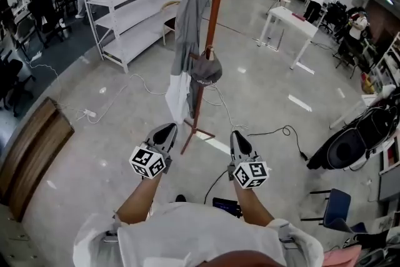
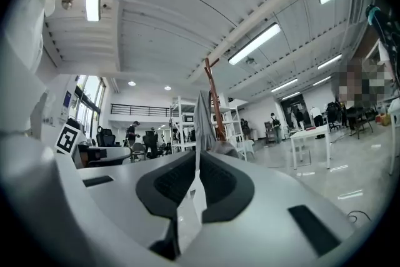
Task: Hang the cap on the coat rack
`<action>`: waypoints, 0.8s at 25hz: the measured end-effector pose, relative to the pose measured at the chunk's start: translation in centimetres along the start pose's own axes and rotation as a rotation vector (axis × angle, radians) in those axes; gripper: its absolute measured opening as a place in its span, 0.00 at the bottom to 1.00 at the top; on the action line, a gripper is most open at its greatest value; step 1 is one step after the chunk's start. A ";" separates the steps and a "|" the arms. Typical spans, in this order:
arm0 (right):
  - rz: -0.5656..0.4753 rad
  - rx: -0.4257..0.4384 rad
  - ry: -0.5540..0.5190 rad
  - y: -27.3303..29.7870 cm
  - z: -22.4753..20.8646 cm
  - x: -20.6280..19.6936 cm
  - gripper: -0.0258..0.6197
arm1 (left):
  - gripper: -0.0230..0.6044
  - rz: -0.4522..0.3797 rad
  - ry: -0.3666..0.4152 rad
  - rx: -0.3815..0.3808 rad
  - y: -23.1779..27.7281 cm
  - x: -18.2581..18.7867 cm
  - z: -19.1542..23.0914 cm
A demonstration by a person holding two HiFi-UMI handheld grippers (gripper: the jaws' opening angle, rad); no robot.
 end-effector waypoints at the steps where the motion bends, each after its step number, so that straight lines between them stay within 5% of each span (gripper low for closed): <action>1: 0.006 0.018 -0.005 -1.0 0.2 0.1 0.09 | 0.07 0.011 0.002 -0.010 -0.1 -0.5 -1.1; 11: 0.064 0.031 0.104 -11.8 1.1 -2.6 0.09 | 0.07 0.122 0.005 0.038 -3.3 -7.2 -9.9; 16: 0.036 0.032 0.153 -14.3 1.5 -3.7 0.09 | 0.07 0.175 0.010 0.095 -6.0 -8.7 -12.1; 20: 0.023 0.046 0.155 -14.7 1.6 -2.9 0.09 | 0.07 0.173 -0.010 0.070 -6.1 -8.7 -13.2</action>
Point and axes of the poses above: the fingertips, and each gripper's own axes: y forward along the fingers, z to its left, x out of its top, the point moved 9 cm from there along -y, backward along the fingers, and after that the axes turned 10 degrees about -y, right-handed, at the moved point
